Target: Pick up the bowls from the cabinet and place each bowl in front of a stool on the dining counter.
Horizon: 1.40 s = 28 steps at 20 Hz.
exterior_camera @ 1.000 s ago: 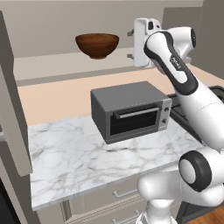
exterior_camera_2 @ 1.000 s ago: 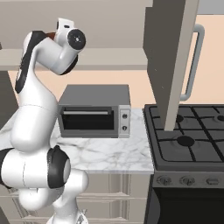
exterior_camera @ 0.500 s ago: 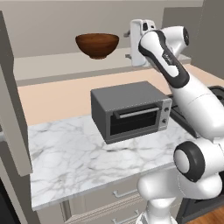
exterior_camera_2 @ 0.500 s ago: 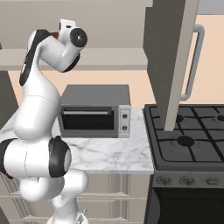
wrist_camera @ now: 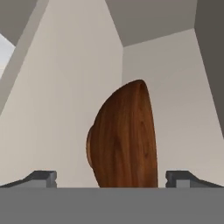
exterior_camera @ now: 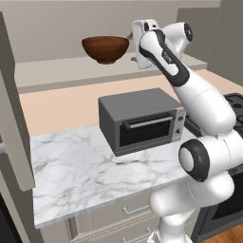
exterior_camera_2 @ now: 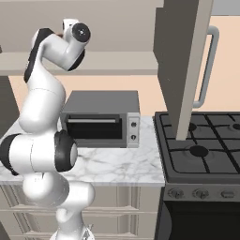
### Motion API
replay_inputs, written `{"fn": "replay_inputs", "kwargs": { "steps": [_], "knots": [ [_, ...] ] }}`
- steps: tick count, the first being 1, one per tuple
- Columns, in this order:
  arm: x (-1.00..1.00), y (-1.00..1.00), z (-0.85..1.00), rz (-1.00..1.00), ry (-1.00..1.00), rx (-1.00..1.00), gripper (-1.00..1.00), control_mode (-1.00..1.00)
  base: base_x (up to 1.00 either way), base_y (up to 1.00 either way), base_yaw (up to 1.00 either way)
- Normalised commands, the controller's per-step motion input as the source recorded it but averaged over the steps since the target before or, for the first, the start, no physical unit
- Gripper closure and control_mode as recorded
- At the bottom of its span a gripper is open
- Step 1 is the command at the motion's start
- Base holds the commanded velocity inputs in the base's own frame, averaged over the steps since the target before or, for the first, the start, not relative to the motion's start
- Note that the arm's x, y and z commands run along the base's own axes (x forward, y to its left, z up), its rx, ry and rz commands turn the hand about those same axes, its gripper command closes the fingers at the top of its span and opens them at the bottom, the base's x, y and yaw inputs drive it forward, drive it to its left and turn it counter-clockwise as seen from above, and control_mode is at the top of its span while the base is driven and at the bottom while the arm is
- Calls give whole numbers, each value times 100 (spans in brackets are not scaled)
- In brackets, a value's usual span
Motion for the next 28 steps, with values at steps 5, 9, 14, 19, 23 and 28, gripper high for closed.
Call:
{"fn": "replay_inputs", "kwargs": {
  "steps": [5, 9, 14, 19, 23, 28],
  "knots": [
    [35, 28, 0, 0, 1, -1, -100, -100, 0, 0, 0],
    [36, 5, -2, 0, 2, 0, -100, -100, 0, 0, 0],
    [30, 0, -11, 0, 3, 0, -100, -100, 0, 0, 0],
    [31, 0, -11, 0, 4, -1, -100, -100, 0, 0, 0],
    [21, 5, -2, 0, 2, 0, -100, -100, 0, 0, 0],
    [13, 13, 0, 0, 0, 0, 100, -100, 0, 0, 0]
  ]
}}
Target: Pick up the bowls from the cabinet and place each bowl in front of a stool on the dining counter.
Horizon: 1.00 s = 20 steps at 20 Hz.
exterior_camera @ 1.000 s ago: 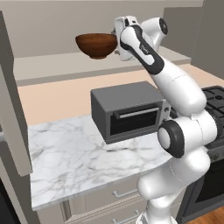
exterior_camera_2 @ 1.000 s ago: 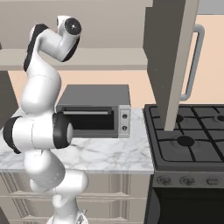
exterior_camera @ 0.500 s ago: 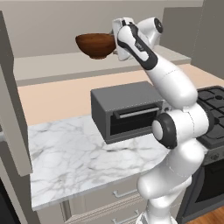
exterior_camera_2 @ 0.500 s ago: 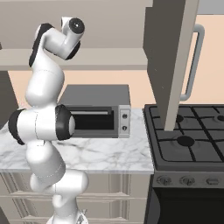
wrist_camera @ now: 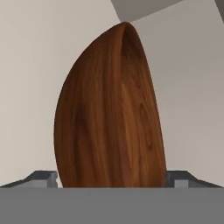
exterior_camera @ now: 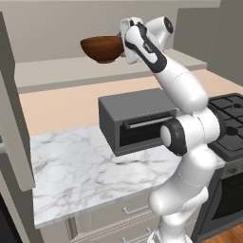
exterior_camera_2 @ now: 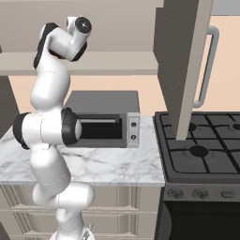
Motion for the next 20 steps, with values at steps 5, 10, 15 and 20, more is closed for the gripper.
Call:
{"fn": "replay_inputs", "kwargs": {
  "steps": [5, 10, 15, 20],
  "knots": [
    [7, 15, -4, 0, 0, 0, 100, -100, 0, 0, 0],
    [0, 4, -2, 0, 0, 0, 100, -100, 0, 0, 0],
    [-11, 0, 0, -4, -7, 1, 100, -100, 0, 0, 0],
    [-49, -10, -2, -5, -8, 1, 100, -100, 0, 0, 0]
  ]
}}
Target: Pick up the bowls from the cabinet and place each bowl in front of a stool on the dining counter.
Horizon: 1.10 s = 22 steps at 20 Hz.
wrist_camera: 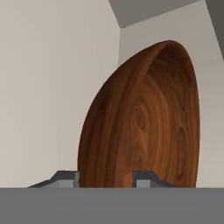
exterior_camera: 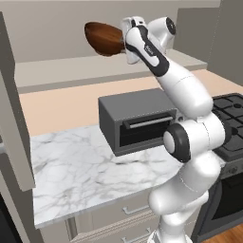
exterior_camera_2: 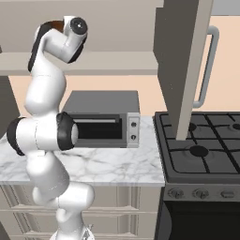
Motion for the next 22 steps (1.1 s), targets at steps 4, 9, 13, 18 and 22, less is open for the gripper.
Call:
{"fn": "replay_inputs", "kwargs": {
  "steps": [4, 9, 13, 18, 22],
  "knots": [
    [-74, -26, -18, 0, 0, 0, 100, -100, 0, 0, 0],
    [-96, -44, -11, 0, -4, 0, 100, -100, 0, 0, 0],
    [-100, -77, -4, 0, 0, -8, 100, -100, 0, 0, 0],
    [-100, -85, 0, 1, 4, -15, 100, -100, 0, 0, 0],
    [-100, -68, 0, 9, 13, -22, 100, -100, 0, 0, 0]
  ]
}}
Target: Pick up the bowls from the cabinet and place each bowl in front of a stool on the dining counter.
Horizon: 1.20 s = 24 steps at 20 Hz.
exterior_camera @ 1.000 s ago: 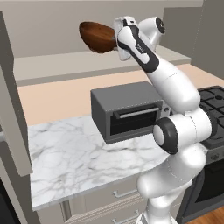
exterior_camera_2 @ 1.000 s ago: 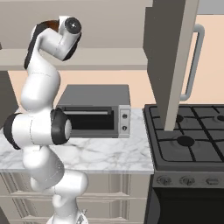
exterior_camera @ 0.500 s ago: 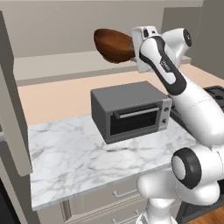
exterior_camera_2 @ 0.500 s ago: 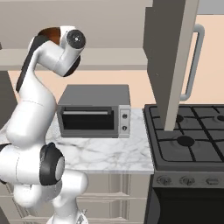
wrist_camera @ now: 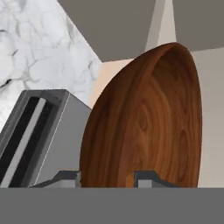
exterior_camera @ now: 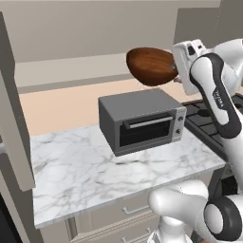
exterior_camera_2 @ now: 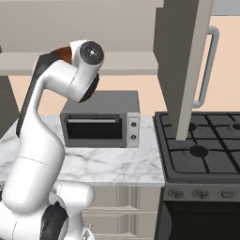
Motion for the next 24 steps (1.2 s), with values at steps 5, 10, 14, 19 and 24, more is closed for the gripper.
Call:
{"fn": "replay_inputs", "kwargs": {
  "steps": [5, 10, 14, 19, 24],
  "knots": [
    [-100, -59, -11, 29, 14, -12, 100, -100, 0, 0, 0],
    [-91, -48, -44, 29, 3, -3, 100, -100, 0, 0, 0],
    [-64, -4, -49, 6, 0, -7, 100, -100, 0, 0, 0],
    [-29, 12, -50, 0, 0, -1, 100, -100, 0, 0, 0],
    [-4, 11, -43, 0, 0, 5, 100, -100, 0, 0, 0]
  ]
}}
